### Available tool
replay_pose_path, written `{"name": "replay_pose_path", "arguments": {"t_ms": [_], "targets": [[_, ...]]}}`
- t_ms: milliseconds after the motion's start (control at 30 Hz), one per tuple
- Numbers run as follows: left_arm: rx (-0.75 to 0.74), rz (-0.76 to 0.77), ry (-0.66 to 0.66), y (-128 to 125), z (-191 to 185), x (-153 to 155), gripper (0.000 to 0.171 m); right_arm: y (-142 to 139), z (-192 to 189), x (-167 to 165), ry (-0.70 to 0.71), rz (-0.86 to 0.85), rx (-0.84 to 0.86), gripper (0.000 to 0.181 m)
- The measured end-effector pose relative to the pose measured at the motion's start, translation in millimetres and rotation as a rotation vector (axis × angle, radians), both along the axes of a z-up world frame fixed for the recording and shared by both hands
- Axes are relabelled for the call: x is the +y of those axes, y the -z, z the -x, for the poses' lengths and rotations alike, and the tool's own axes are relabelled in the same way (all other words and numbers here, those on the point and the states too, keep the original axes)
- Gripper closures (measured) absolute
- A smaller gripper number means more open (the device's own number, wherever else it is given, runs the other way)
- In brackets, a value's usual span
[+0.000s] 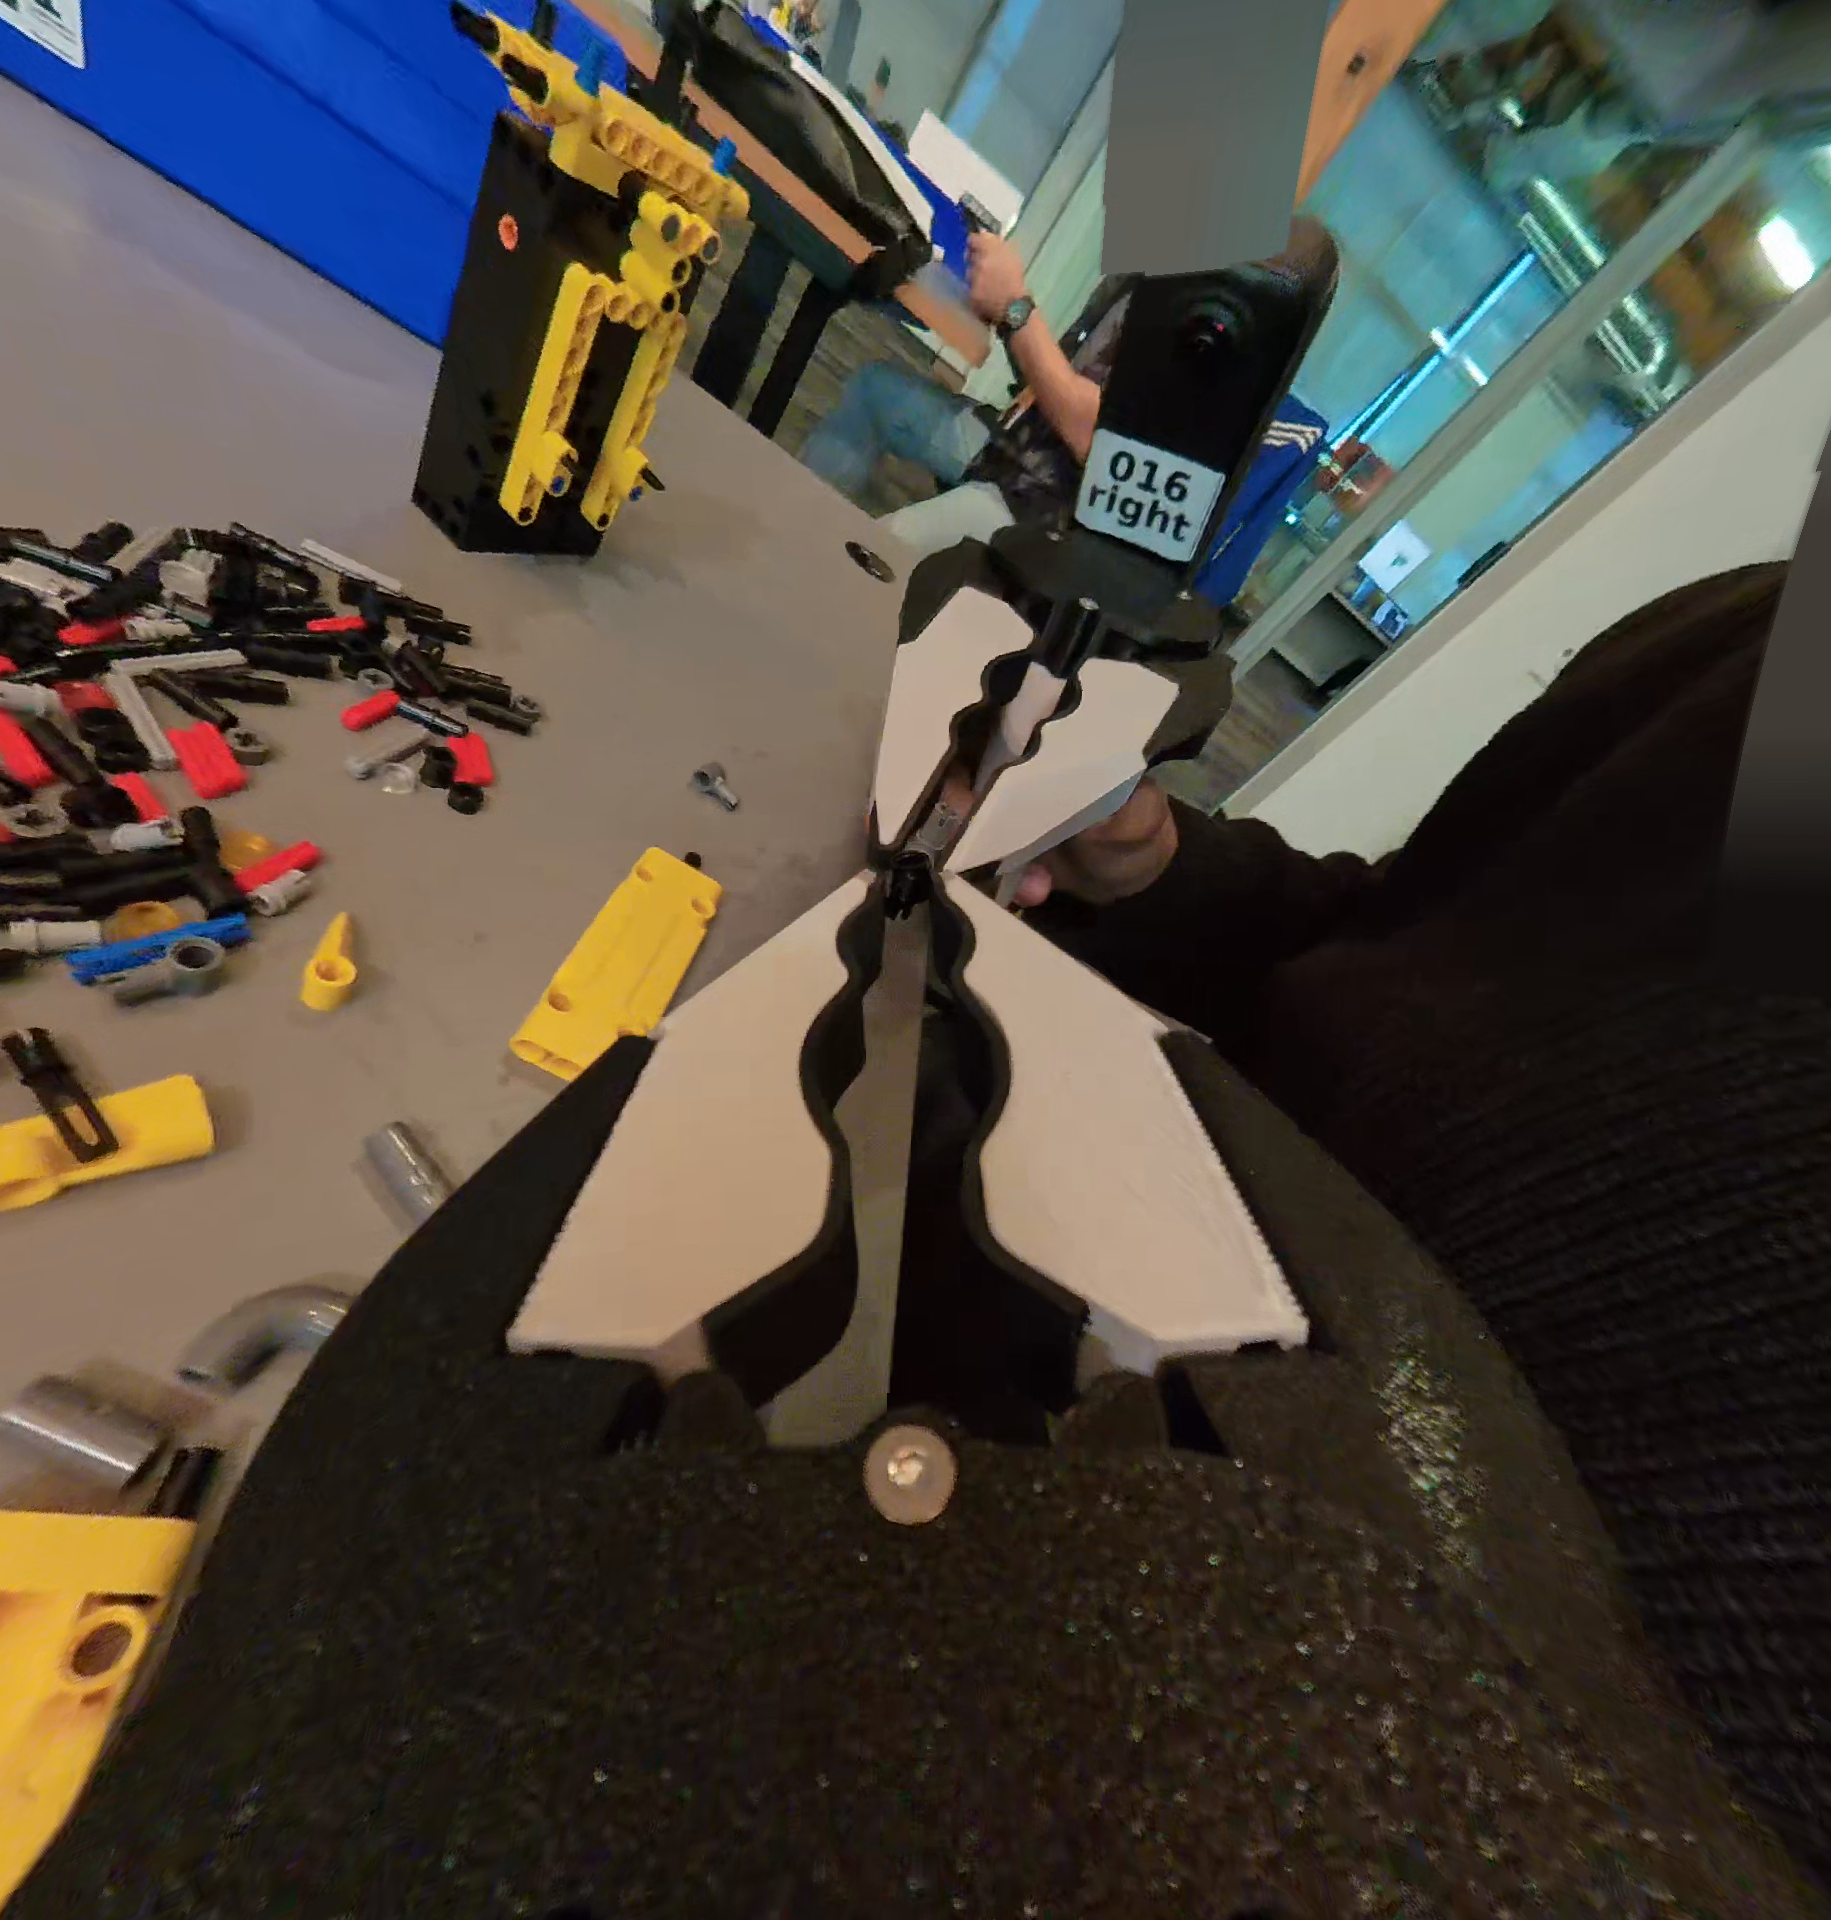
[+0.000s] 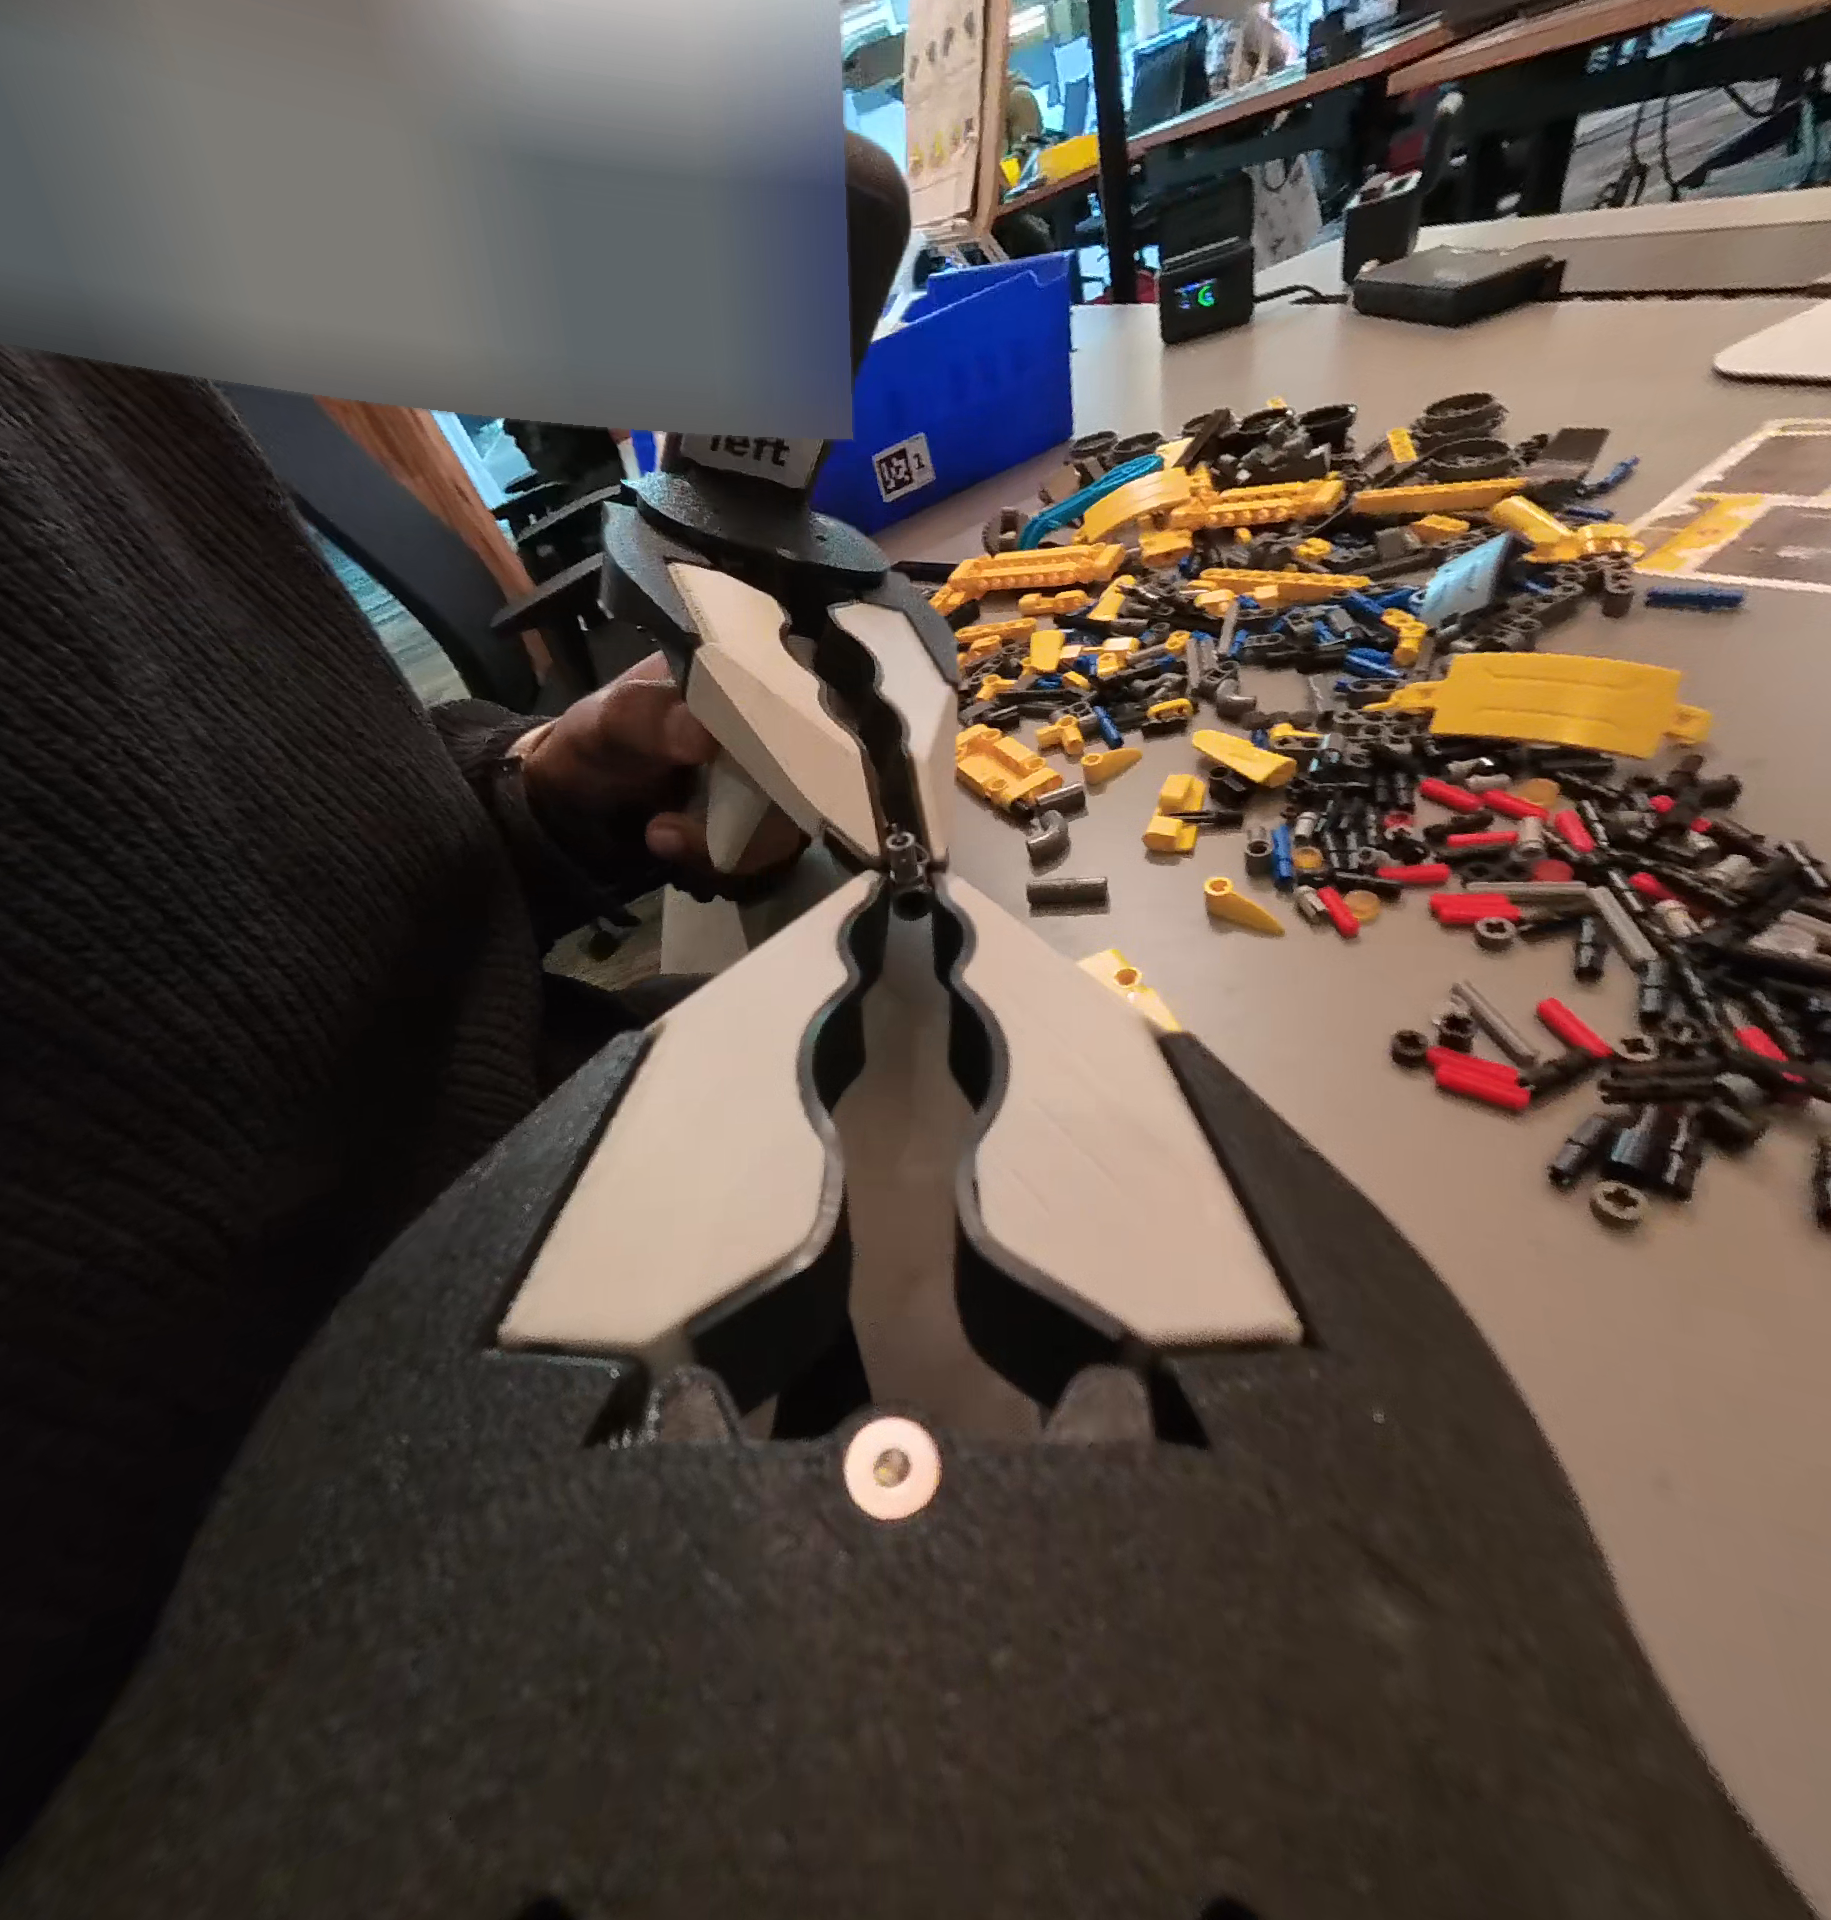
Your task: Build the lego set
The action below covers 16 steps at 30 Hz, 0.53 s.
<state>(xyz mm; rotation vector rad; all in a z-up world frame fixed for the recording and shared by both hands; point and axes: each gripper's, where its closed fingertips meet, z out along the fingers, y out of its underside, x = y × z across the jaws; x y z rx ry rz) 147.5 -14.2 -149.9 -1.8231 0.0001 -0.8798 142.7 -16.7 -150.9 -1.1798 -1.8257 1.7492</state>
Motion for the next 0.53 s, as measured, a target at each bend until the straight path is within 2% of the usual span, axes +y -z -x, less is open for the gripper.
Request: {"name": "replay_pose_path", "arguments": {"t_ms": [167, 333, 533], "targets": [[-0.082, 0.021, 0.029, 1.4, 7.1, 7.5, 0.165, 1.8, 7.0, 7.7, 0.046, 0.040, -0.030, 0.174], [-0.157, -0.018, 0.039, -5.7, 11.8, 11.1, 0.166, -2.4, 10.7, 10.5, 0.047, 0.128, -0.042, 0.174], [-0.254, -0.017, 0.039, -7.6, 18.8, 11.2, 0.167, 2.9, 14.8, 6.0, 0.053, 0.108, -0.062, 0.174]]}}
